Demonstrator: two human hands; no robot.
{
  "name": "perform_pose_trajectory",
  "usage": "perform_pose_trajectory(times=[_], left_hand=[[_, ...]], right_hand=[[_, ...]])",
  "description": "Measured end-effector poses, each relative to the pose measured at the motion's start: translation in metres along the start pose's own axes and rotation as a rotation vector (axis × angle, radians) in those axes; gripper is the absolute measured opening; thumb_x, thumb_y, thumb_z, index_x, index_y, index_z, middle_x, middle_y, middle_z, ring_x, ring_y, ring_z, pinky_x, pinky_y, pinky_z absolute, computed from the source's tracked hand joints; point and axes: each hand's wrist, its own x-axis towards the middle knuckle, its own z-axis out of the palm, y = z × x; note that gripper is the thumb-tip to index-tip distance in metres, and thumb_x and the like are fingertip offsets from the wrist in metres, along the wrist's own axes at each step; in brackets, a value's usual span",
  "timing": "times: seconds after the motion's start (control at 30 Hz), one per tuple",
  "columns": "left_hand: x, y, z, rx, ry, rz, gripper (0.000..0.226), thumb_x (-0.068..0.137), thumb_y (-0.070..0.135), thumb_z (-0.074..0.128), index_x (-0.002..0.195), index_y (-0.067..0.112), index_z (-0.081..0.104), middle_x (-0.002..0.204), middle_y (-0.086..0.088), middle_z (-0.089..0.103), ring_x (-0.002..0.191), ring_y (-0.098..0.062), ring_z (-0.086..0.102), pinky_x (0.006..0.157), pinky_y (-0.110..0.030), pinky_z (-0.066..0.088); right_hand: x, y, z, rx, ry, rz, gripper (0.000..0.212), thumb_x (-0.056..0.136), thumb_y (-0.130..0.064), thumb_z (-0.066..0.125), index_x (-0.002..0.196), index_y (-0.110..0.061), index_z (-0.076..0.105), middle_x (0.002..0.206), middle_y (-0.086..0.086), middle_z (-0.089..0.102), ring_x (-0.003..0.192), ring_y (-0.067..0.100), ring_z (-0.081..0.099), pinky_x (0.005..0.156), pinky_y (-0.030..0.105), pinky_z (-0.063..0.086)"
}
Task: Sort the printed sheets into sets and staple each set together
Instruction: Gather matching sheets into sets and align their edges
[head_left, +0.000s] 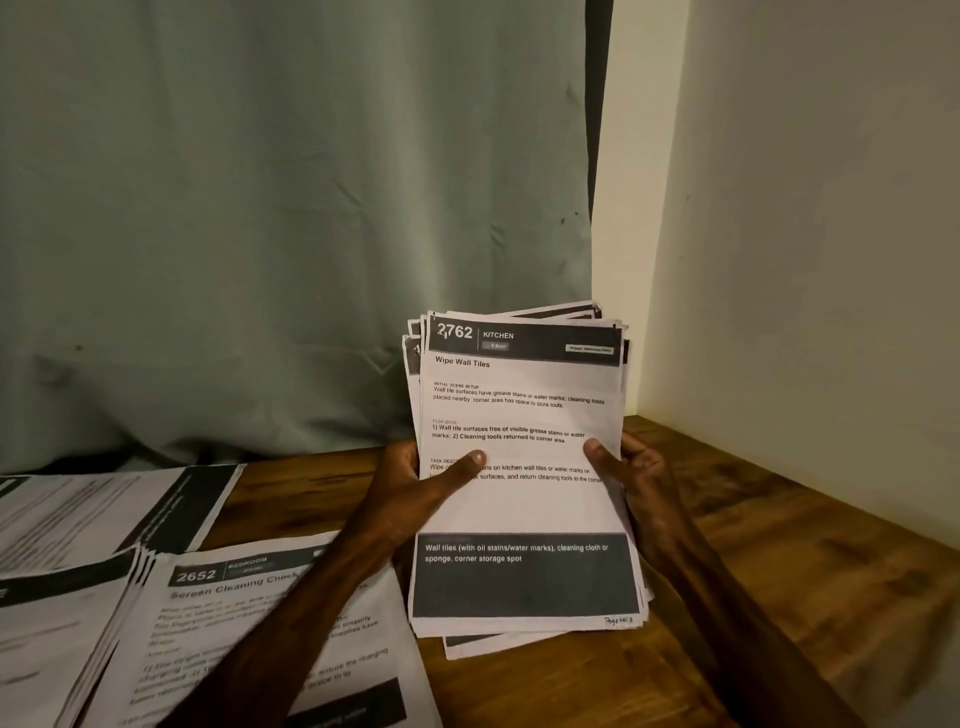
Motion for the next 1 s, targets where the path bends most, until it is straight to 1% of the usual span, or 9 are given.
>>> perform_pose_trajectory(times=[0.2,0.33,0.47,0.57,0.67,0.77,0.9,0.93,1.0], left_hand=[[0.007,0.013,-0.003,0.069,0.021,0.020,0.018,0.087,0.012,0.080,0.103,0.017,0.075,0.103,0.002,0.079,0.086,-0.016,0.078,0.068,-0.026,0.062],[0.018,0.041,-0.001,0.141,0.000,0.062,0.025,0.088,0.013,0.079,0.112,0.009,0.074,0.110,-0.006,0.078,0.089,-0.021,0.078,0.076,-0.035,0.064],[0.023,0.076,-0.007,0.228,0.000,0.093,0.015,0.088,0.012,0.079,0.100,0.019,0.074,0.112,-0.005,0.077,0.092,-0.021,0.077,0.085,-0.040,0.063],[0.014,0.091,-0.025,0.269,-0.022,0.036,0.020,0.089,0.009,0.078,0.109,0.013,0.074,0.115,-0.005,0.076,0.095,-0.021,0.076,0.089,-0.040,0.061],[-0.010,0.084,-0.055,0.236,-0.102,-0.086,0.032,0.090,0.006,0.076,0.121,0.009,0.071,0.116,-0.004,0.076,0.098,-0.022,0.076,0.088,-0.037,0.061],[-0.035,0.058,-0.086,0.229,-0.101,-0.163,0.039,0.089,0.007,0.076,0.127,0.011,0.068,0.118,0.000,0.075,0.102,-0.018,0.075,0.088,-0.031,0.061],[-0.053,0.022,-0.109,0.199,-0.010,-0.211,0.056,0.081,0.026,0.086,0.132,0.018,0.065,0.124,-0.002,0.074,0.109,-0.025,0.073,0.101,-0.051,0.055],[-0.055,0.013,-0.114,0.193,0.005,-0.224,0.055,0.081,0.027,0.086,0.131,0.019,0.065,0.121,-0.001,0.075,0.108,-0.026,0.074,0.100,-0.054,0.055],[-0.055,0.006,-0.111,0.199,0.027,-0.204,0.038,0.088,0.019,0.080,0.124,0.019,0.067,0.113,0.003,0.077,0.103,-0.024,0.075,0.097,-0.053,0.057]], right_hand=[[-0.002,-0.005,0.008,0.072,-0.032,0.041,0.031,0.096,-0.008,0.064,0.127,-0.004,0.064,0.119,0.019,0.073,0.102,0.042,0.072,0.083,0.049,0.063],[0.001,-0.026,0.015,0.025,-0.085,0.028,0.037,0.095,-0.009,0.064,0.132,-0.003,0.061,0.124,0.018,0.071,0.108,0.039,0.071,0.093,0.052,0.058],[0.016,-0.048,0.032,0.005,-0.146,0.021,0.038,0.095,-0.007,0.065,0.133,-0.004,0.061,0.126,0.017,0.070,0.114,0.041,0.068,0.102,0.055,0.052],[0.024,-0.048,0.048,0.048,-0.209,0.109,0.042,0.095,-0.011,0.067,0.136,-0.006,0.061,0.130,0.019,0.068,0.118,0.043,0.065,0.108,0.061,0.046],[0.018,-0.030,0.066,0.120,-0.336,0.283,0.043,0.096,-0.010,0.064,0.139,-0.008,0.059,0.135,0.020,0.065,0.125,0.045,0.060,0.110,0.062,0.043],[0.005,0.003,0.089,0.170,-0.469,0.360,0.045,0.098,-0.002,0.058,0.143,-0.009,0.055,0.137,0.018,0.064,0.125,0.044,0.060,0.105,0.060,0.045],[-0.002,0.040,0.104,0.124,-0.525,0.438,0.045,0.099,-0.003,0.058,0.143,-0.007,0.054,0.136,0.017,0.065,0.117,0.042,0.066,0.097,0.055,0.054],[-0.003,0.048,0.107,0.124,-0.541,0.454,0.045,0.099,-0.003,0.057,0.144,-0.007,0.053,0.136,0.017,0.065,0.115,0.041,0.067,0.097,0.052,0.055],[-0.004,0.054,0.105,0.133,-0.517,0.467,0.046,0.097,-0.002,0.056,0.143,-0.004,0.054,0.132,0.018,0.067,0.106,0.038,0.072,0.092,0.049,0.057]])
